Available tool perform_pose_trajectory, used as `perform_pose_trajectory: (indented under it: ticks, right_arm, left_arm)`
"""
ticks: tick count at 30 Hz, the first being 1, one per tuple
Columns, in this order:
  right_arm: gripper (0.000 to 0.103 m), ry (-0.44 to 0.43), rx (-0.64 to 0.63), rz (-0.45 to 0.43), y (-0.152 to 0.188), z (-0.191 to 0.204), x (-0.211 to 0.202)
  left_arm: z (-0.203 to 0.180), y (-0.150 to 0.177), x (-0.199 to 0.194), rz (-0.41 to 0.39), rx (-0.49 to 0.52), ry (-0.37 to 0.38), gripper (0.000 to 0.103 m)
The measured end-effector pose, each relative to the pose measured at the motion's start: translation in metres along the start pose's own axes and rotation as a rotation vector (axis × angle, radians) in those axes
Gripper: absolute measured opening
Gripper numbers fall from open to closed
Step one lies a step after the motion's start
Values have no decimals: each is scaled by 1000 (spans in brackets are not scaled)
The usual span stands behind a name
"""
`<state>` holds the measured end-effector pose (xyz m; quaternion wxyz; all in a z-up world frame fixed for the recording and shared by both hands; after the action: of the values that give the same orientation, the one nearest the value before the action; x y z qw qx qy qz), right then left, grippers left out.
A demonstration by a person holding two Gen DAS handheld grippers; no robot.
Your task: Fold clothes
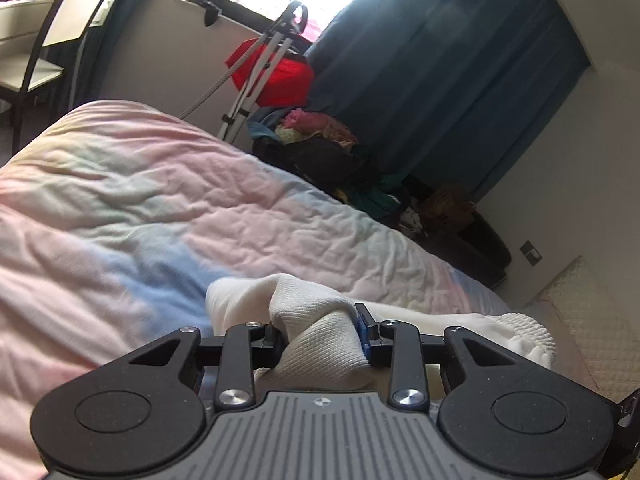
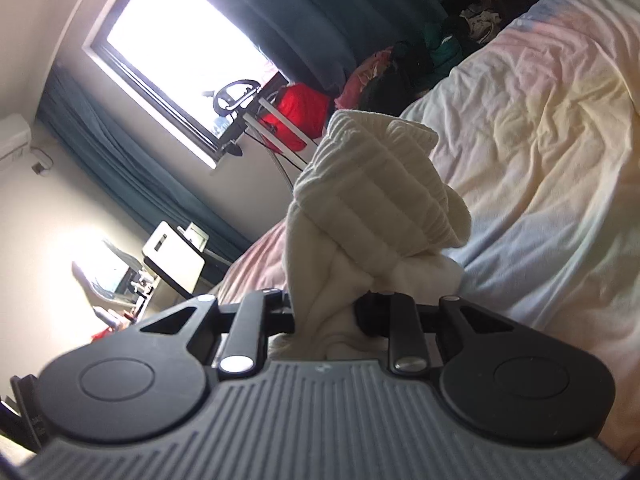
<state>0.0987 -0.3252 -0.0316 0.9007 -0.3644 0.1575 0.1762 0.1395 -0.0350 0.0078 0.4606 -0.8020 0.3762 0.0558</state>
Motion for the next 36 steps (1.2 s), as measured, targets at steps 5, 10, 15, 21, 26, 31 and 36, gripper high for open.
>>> perform_pose_trajectory:
  ticks: [5,10,15,21,26,31,36]
  right_arm:
    - [27,52,31,-58,-89,-29,-6]
    - [27,171,13,-153,-191,-76,-3]
    - [27,300,-26,-267,-264,-128,4]
    - [27,375,83,-369,-278,-219,28]
    - [27,373,104,-339,-229,-274,50]
    - [27,388,211,-312,-178,-287,44]
    - [34,537,306,-234,-105,-300,51]
  left_arm:
    - [-88,-33,69,20,54,62,33]
    - [-171,-40,170,32,88,123,33]
    - [-240,-51,290,72,121,163,33]
    - [-268,-15,415,138,241,203,33]
    - [-237,31,455,228,358,254,34]
    - [-185,74,442,290,418,285,35]
    - [-132,131,435,371,488,159,41]
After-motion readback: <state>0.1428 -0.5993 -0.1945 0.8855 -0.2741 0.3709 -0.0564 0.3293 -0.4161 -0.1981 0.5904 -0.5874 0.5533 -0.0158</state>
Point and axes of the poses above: each gripper's, at about its wrist camera, not at the fingertips, and x roughly the way its jaws point, z to its left, y to its underside, the point moved 9 cm from there along x, roughly the way its jaws point, and after that the axes turned 5 degrees about y, right-handed, at the moved point
